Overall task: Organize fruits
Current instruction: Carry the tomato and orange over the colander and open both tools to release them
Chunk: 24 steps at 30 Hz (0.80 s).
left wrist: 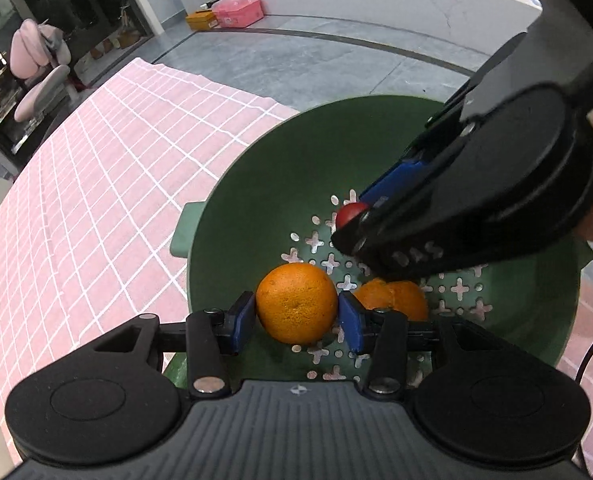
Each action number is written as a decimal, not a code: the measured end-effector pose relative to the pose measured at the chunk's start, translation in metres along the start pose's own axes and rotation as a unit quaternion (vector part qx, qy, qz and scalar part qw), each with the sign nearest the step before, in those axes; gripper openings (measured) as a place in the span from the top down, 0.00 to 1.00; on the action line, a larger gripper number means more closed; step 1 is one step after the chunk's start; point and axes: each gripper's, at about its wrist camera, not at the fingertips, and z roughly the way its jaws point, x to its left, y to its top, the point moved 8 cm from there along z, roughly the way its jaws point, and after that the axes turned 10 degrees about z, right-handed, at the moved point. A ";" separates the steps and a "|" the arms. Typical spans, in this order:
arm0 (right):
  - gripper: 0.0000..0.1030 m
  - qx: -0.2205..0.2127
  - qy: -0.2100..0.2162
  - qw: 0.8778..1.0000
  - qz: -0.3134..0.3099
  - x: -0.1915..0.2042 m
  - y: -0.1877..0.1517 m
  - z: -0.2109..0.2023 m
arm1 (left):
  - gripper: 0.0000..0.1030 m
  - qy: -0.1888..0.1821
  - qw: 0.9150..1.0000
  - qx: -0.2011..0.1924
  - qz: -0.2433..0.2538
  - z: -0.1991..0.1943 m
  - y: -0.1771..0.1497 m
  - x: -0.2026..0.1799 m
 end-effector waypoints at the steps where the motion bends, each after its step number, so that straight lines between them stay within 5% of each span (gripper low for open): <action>1: 0.75 0.003 0.000 1.000 -0.002 0.000 -0.001 0.003 | 0.47 0.003 1.000 0.001 0.005 0.001 0.001 0.000; 10: 0.70 0.013 -0.003 1.000 -0.013 0.005 -0.004 0.009 | 0.44 0.010 1.000 0.004 0.009 -0.001 -0.001 -0.004; 15: 0.67 -0.003 0.001 1.000 -0.010 0.007 0.003 -0.002 | 0.19 0.028 0.999 -0.015 0.007 -0.014 0.009 0.001; 24: 0.67 -0.040 0.004 0.999 -0.018 0.017 0.016 -0.046 | 0.19 0.045 0.998 -0.040 -0.009 -0.062 0.013 0.007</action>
